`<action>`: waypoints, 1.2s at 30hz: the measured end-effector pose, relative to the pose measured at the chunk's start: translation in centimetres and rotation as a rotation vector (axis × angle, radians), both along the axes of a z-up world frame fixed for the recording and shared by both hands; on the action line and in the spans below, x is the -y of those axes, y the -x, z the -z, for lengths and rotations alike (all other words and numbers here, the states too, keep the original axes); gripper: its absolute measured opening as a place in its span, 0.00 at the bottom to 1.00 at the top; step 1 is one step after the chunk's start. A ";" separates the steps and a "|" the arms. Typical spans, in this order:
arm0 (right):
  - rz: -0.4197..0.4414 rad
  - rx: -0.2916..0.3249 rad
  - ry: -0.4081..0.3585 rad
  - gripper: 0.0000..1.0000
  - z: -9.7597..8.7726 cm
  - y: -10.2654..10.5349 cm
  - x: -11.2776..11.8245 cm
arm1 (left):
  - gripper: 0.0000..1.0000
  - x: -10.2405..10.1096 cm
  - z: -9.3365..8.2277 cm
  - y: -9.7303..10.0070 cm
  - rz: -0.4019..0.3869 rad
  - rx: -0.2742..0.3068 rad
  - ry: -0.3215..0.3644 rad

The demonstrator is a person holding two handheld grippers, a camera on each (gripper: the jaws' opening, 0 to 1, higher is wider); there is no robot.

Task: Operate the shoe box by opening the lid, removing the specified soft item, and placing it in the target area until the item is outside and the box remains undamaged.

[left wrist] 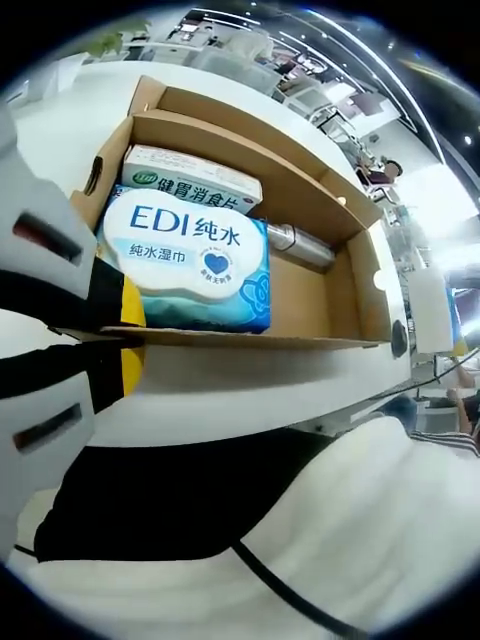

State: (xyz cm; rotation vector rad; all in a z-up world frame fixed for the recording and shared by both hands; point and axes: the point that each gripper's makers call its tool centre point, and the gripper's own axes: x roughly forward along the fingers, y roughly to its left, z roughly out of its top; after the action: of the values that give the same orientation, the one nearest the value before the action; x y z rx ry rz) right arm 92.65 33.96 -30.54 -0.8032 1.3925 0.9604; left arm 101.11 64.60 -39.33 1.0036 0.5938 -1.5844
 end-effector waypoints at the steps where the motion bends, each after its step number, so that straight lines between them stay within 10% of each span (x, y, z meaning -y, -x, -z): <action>1: -0.002 -0.002 0.000 0.63 0.0 0.2 0.0 | 0.03 0.0 0.0 0.0 0.001 -0.002 -0.002; 36: 0.028 0.047 0.014 0.63 2.8 1.2 2.6 | 0.02 -0.1 0.1 -0.1 0.007 -0.010 -0.009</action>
State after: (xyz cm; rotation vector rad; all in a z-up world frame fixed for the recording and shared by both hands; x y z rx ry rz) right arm 91.49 31.33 -33.36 -0.8098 1.3677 0.9060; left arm 101.17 64.67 -39.46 1.0062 0.6052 -1.5950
